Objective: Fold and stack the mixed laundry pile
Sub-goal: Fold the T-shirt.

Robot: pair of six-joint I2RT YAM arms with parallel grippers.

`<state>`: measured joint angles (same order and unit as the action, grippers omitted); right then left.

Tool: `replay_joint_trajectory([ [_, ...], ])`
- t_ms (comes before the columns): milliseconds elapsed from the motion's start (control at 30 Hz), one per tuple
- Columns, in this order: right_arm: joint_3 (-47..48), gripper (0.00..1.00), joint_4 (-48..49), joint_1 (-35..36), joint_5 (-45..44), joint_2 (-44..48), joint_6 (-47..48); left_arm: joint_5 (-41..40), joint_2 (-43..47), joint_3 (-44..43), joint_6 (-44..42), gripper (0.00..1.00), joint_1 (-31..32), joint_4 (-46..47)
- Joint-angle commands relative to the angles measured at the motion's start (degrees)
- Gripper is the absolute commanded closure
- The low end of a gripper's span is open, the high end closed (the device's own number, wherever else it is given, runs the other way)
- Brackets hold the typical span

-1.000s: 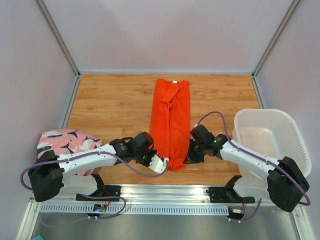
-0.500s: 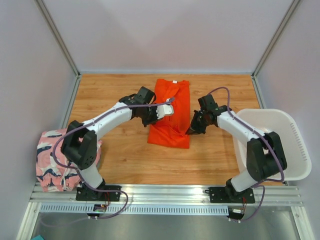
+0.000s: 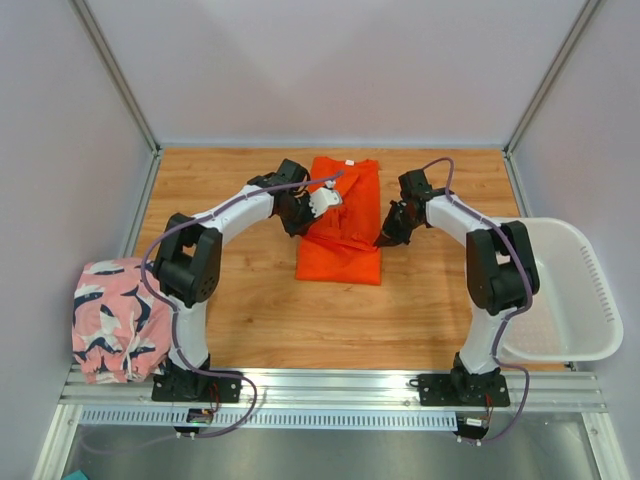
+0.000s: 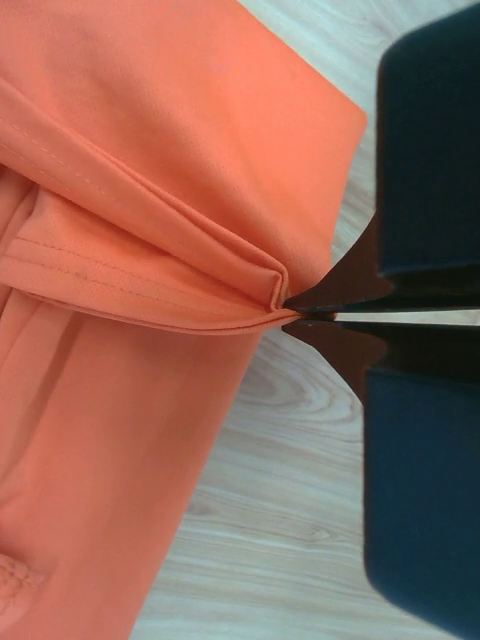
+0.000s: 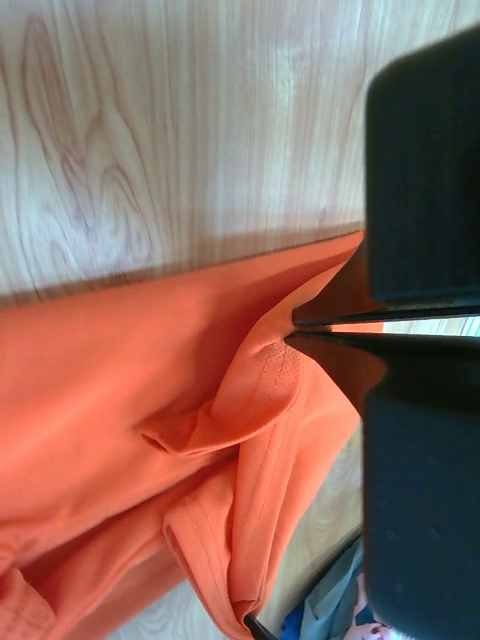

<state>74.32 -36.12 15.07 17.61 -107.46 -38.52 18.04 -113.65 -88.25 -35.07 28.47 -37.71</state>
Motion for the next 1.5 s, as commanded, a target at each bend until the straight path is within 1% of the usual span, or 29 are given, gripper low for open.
replay_joint_trajectory([
  [0,2.4,1.0,2.2,-1.5,-1.3,-0.4,-0.4,0.6,-0.3,-1.5,1.7,1.0,-0.2,1.8],
  [100,3.6,1.0,2.5,-2.1,-1.1,-2.0,-0.5,1.0,-1.2,-1.7,2.5,1.0,-0.3,2.3],
  [233,5.4,1.0,2.9,-2.1,-0.6,-4.7,-0.4,-0.5,-2.6,-1.8,3.4,1.0,-0.3,3.2],
  [267,6.4,0.98,2.8,-2.2,-0.6,-5.1,-0.4,-0.8,-3.1,-1.8,3.6,1.0,-0.3,3.4],
  [300,7.1,0.88,2.3,-2.3,-0.7,-6.3,-0.2,-1.2,-3.3,-1.9,3.8,0.99,-0.3,3.5],
  [333,8.0,0.81,1.7,-2.5,-1.2,-6.8,-0.1,-1.4,-3.5,-2.1,4.3,0.95,-0.3,3.4],
  [367,9.4,0.74,1.1,-3.0,-2.5,-7.1,0.2,-1.7,-4.1,-2.8,4.7,0.81,-0.3,3.3],
  [400,10.1,0.65,0.1,-3.5,-3.3,-6.9,0.5,-2.5,-4.3,-3.3,5.2,0.72,-0.3,2.4],
  [433,10.9,0.61,-0.3,-3.8,-4.1,-6.2,0.8,-3.1,-4.4,-4.0,5.8,0.62,-0.4,2.1],
  [533,13.6,0.55,-1.3,-4.3,-9.1,-2.4,3.5,-5.9,-3.9,-7.7,10.7,0.56,-1.3,1.7],
  [600,14.8,0.54,-2.1,-4.1,-10.9,-0.1,5.1,-8.3,-3.3,-10.5,14.0,0.54,-2.1,1.6],
  [633,14.8,0.54,-2.6,-3.2,-13.9,2.0,6.6,-9.5,-3.1,-11.4,14.6,0.54,-2.3,1.6],
  [700,12.6,0.54,-3.5,-2.0,-16.6,4.5,7.8,-12.1,-2.9,-11.4,17.0,0.54,-3.1,1.8],
  [733,9.7,0.55,-3.1,-0.6,-17.3,7.2,8.5,-12.1,-2.6,-11.1,18.6,0.56,-3.6,1.0],
  [767,9.7,0.58,-3.1,0.1,-17.2,8.5,8.6,-11.5,-2.3,-11.0,19.2,0.56,-3.6,0.1],
  [800,7.4,0.63,-1.2,0.9,-16.1,9.6,8.5,-10.1,-1.7,-10.7,19.2,0.57,-3.7,-0.8],
  [833,3.3,0.69,0.2,2.5,-12.2,10.9,8.0,-7.3,-0.8,-9.0,18.5,0.63,-3.6,-1.5],
  [867,1.4,0.79,1.1,3.2,-10.2,11.9,6.7,-0.2,1.6,-7.7,17.4,0.66,-3.3,-2.4],
  [900,-0.1,0.84,3.0,3.9,-8.3,12.0,5.8,2.6,2.9,-6.1,13.6,0.68,-2.7,-2.5],
  [933,-2.3,0.88,4.0,4.9,-4.7,11.8,5.1,4.4,4.7,-3.4,10.9,0.71,-0.6,-3.8],
  [967,-3.1,0.93,6.8,5.1,-2.8,10.7,2.9,6.3,5.1,-2.6,8.3,0.73,0.6,-4.9],
  [1000,-3.7,0.95,8.5,5.0,-0.8,9.8,1.7,6.6,5.0,-2.3,4.3,0.77,1.6,-6.0],
  [1033,-3.7,0.99,9.9,5.1,1.9,8.9,0.9,7.8,4.3,-1.9,3.5,0.79,2.8,-7.1],
  [1067,-3.3,1.0,11.5,5.1,2.9,6.5,-0.3,8.7,3.7,-1.9,3.3,0.82,2.8,-7.5],
  [1100,-2.5,1.0,12.2,5.1,2.9,5.4,-0.4,8.8,2.3,-2.3,3.8,0.83,2.8,-7.4],
  [1133,-1.2,1.0,12.8,4.9,2.4,3.0,-0.7,7.5,1.4,-2.8,4.0,0.84,2.8,-7.0],
  [1233,1.4,1.0,13.7,4.1,2.3,-0.3,-1.2,3.8,-3.1,-6.2,6.7,0.85,2.1,-5.6],
  [1300,2.1,1.0,13.9,3.2,2.2,-2.7,-1.6,3.2,-6.4,-9.7,7.8,0.87,1.7,-5.1],
  [1467,2.7,1.0,14.2,0.9,1.2,-6.4,-2.4,-0.5,-9.3,-11.3,8.3,0.88,1.4,-1.5],
])
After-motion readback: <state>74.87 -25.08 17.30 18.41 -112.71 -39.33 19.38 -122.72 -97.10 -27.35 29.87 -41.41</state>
